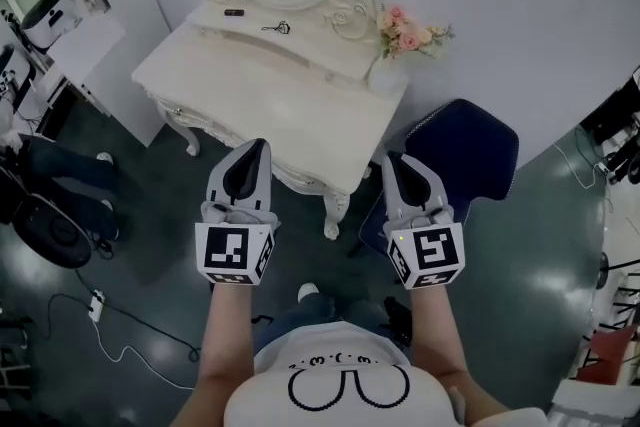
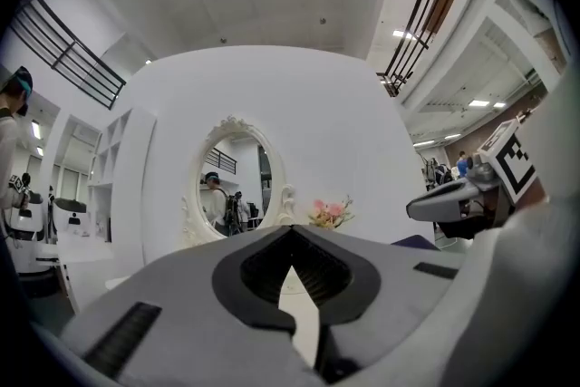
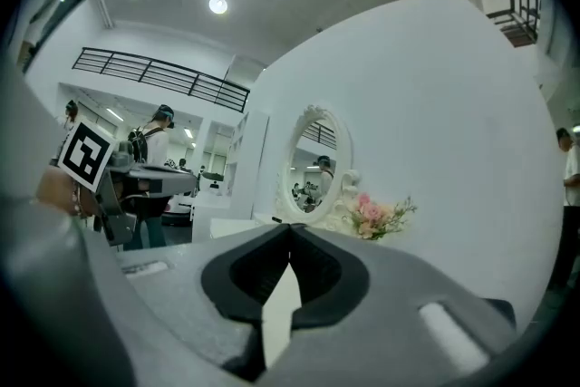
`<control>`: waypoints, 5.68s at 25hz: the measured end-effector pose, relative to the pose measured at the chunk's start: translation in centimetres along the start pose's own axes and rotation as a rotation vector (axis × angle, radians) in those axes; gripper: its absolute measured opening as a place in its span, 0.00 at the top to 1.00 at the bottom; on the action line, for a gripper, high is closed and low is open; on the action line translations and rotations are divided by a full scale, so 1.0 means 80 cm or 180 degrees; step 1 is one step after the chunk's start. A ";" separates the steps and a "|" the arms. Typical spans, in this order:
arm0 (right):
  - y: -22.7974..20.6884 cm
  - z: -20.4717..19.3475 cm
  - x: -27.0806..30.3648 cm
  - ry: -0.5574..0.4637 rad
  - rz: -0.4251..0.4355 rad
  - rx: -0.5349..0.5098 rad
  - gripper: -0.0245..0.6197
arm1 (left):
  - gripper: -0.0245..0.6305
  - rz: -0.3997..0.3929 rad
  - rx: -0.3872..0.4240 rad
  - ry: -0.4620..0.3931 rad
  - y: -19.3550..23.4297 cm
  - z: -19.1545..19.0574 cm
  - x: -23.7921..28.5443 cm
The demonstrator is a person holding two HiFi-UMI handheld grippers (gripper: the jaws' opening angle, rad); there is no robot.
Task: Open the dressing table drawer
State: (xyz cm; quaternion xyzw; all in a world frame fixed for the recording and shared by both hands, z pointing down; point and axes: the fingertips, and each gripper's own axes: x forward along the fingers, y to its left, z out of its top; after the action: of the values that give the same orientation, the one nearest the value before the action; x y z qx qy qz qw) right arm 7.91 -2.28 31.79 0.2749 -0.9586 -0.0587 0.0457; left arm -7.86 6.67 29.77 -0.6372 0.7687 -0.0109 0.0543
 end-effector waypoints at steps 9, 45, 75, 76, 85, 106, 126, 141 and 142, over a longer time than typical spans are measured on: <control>0.011 -0.020 0.076 0.0248 -0.0120 0.0016 0.96 | 0.96 -0.0184 -0.0207 0.0050 0.058 -0.033 0.061; -0.153 -0.147 0.241 0.0914 -0.1414 0.0608 0.96 | 0.73 -0.1458 -0.0457 0.1278 0.038 -0.239 0.398; -0.151 -0.213 0.230 0.1435 -0.1575 0.0637 0.96 | 0.82 -0.1442 -0.0460 0.2249 0.006 -0.403 0.458; -0.149 -0.212 0.228 0.1430 -0.1576 0.0636 0.96 | 0.82 -0.1445 -0.0464 0.2249 0.007 -0.403 0.455; -0.139 -0.200 0.214 0.1385 -0.1601 0.0616 0.96 | 0.82 -0.1463 -0.0419 0.2303 0.012 -0.403 0.416; -0.102 -0.183 0.218 0.1328 -0.1590 0.0574 0.96 | 0.81 -0.1535 -0.0716 0.2327 0.021 -0.389 0.366; -0.094 -0.105 0.285 0.0859 -0.1480 0.0387 0.96 | 0.76 -0.1177 -0.0478 0.1113 0.196 -0.213 0.401; -0.102 0.025 0.289 0.0293 -0.1604 -0.0186 0.96 | 0.96 -0.1483 -0.0215 0.0002 0.189 -0.055 0.408; -0.102 0.032 0.287 0.0263 -0.1638 -0.0224 0.96 | 0.96 -0.1490 -0.0218 -0.0036 0.188 -0.050 0.408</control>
State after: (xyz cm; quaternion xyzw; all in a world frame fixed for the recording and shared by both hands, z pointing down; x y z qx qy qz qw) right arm -7.56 -21.14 29.38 0.5101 -0.8518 -0.0905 0.0779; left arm -28.90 -22.74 30.15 -0.7996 0.5996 0.0066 0.0329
